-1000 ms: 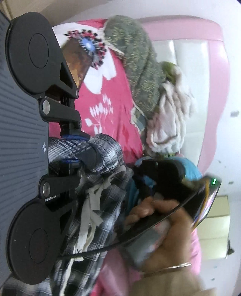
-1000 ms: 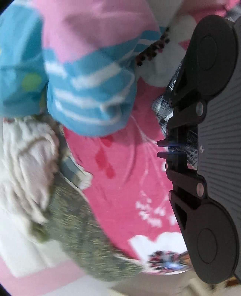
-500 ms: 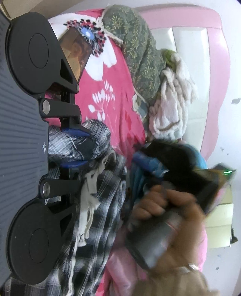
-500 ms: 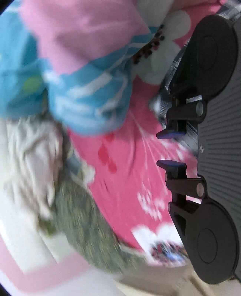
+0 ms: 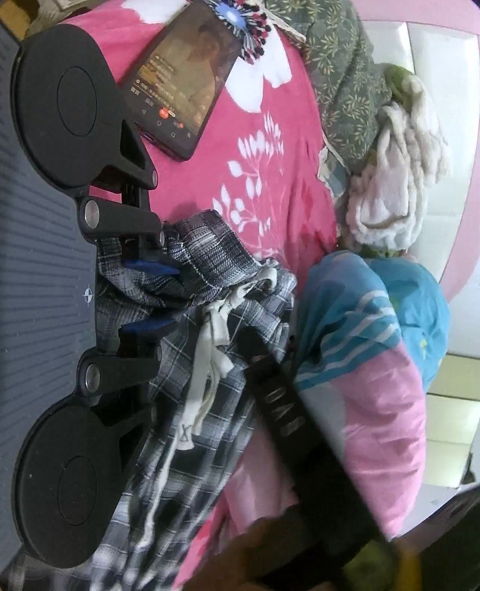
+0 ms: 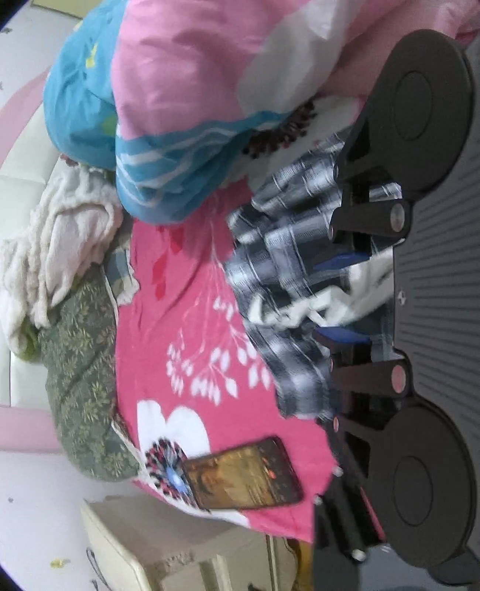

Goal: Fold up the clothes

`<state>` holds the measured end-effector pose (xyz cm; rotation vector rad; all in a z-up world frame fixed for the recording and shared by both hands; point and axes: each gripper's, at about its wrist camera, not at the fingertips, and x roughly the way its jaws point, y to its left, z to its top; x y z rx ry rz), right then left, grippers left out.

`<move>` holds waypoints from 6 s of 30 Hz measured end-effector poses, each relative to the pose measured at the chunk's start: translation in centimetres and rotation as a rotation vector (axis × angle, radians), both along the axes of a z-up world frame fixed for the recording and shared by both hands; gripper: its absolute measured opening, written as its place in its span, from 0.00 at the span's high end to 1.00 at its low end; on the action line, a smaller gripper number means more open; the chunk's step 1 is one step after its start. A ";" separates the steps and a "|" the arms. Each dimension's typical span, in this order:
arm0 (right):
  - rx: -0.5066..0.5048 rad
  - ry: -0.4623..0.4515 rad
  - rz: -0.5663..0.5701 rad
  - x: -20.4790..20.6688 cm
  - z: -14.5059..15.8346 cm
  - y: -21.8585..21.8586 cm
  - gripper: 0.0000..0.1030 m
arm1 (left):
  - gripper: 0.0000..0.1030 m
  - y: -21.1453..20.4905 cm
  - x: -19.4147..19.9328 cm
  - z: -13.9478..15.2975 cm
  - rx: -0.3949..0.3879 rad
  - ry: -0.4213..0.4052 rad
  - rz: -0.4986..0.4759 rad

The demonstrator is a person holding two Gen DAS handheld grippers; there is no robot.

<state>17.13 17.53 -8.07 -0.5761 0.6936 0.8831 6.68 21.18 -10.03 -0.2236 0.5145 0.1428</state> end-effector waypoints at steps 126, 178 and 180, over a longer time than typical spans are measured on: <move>0.192 0.100 -0.030 7.4 -2.7 2.9 0.63 | 0.92 4.6 -2.8 -0.1 -0.342 -0.070 0.255; 0.289 -0.173 -0.163 -26.6 -4.6 -27.2 0.63 | 0.85 0.9 -6.8 -1.5 -0.420 0.150 0.115; 0.279 -0.168 -0.209 -26.1 -5.1 -27.6 0.81 | 0.86 0.6 -6.8 -1.4 -0.404 0.142 0.122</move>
